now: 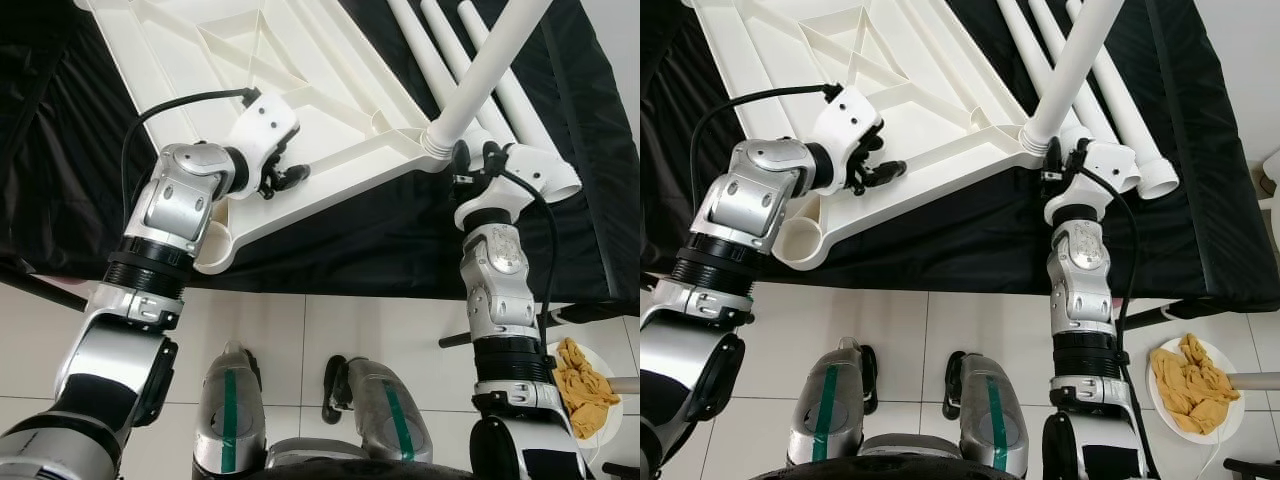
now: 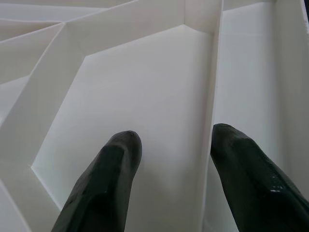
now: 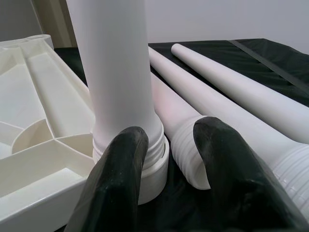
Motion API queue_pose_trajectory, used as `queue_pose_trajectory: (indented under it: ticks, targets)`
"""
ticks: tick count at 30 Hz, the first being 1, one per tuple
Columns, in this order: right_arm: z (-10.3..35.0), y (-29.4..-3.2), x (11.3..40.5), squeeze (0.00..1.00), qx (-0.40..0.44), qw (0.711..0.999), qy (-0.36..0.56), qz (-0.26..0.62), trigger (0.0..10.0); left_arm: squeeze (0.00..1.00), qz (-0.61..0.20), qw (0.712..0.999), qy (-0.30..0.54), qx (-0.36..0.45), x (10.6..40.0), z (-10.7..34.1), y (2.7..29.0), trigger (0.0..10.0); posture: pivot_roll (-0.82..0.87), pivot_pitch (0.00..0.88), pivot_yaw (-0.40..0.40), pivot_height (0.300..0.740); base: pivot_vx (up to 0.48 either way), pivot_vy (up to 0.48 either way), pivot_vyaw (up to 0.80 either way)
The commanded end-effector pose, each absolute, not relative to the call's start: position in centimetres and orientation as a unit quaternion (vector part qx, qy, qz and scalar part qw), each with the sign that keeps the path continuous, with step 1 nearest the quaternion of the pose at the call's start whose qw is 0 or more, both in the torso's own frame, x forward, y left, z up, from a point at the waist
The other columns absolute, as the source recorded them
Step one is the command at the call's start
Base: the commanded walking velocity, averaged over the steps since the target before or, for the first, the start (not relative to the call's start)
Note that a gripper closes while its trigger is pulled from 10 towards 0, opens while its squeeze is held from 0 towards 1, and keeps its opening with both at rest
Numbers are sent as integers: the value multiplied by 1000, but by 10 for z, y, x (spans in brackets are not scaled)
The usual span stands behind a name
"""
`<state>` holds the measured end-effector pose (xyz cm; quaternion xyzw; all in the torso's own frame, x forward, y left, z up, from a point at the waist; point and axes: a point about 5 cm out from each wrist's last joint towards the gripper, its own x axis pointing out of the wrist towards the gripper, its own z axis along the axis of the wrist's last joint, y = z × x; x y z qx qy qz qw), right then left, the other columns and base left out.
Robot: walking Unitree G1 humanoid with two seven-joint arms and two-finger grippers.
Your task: Building children table
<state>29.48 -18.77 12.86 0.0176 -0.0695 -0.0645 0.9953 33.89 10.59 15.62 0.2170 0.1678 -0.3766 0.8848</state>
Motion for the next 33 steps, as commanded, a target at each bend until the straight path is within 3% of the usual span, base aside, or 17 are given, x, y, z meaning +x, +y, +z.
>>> queue_pose_trajectory:
  ticks: [1,14,24,33]
  targets:
    - [127,-190,292,0,21,995,-68,-73,10000,0,-278,916,159,242,346,158,117,10000,31,63,-38,740,0,0,0]
    - [124,-189,290,0,22,995,-60,-71,10000,0,-317,889,195,267,333,154,129,10000,40,70,-39,740,0,0,0]
    - [127,-189,296,0,19,996,-60,-62,10000,0,-406,841,208,290,311,138,101,10000,36,73,-40,740,0,0,0]
    - [129,-190,303,0,23,997,-53,-45,10000,0,-432,828,206,294,304,140,89,10000,38,78,-36,740,0,0,0]
